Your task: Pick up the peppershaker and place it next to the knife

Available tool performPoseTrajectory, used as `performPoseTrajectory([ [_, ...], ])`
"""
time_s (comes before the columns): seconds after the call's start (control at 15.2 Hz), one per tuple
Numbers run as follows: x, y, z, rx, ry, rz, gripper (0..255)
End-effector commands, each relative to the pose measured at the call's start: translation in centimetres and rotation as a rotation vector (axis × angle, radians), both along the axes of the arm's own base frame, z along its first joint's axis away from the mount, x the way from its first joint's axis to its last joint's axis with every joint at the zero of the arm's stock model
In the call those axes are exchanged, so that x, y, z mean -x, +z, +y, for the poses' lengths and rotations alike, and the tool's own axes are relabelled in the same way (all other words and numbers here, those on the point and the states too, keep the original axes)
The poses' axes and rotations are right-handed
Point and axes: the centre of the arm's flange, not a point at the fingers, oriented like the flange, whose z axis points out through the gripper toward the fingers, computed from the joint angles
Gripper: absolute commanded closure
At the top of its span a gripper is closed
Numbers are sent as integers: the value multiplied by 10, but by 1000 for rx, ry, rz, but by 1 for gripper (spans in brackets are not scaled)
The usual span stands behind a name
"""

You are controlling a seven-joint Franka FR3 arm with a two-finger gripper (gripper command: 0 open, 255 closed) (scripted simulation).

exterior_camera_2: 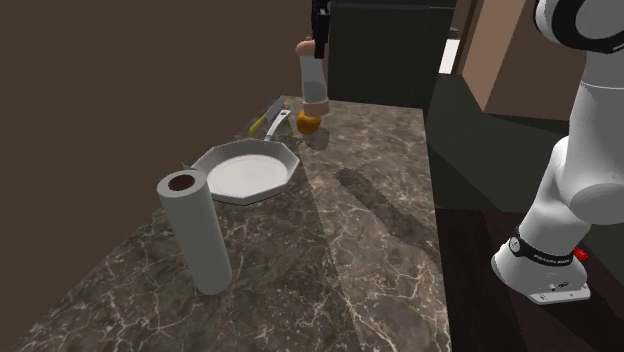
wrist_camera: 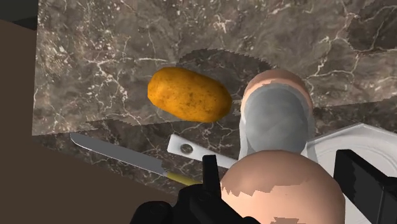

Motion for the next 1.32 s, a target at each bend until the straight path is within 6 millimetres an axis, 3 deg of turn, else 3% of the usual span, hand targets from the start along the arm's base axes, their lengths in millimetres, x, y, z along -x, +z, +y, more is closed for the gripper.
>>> performPoseTrajectory([
  [0.0,1,-8,-7,0,2,-1,255],
  [1.25,1,-103,-7,0,2,-1,255],
])
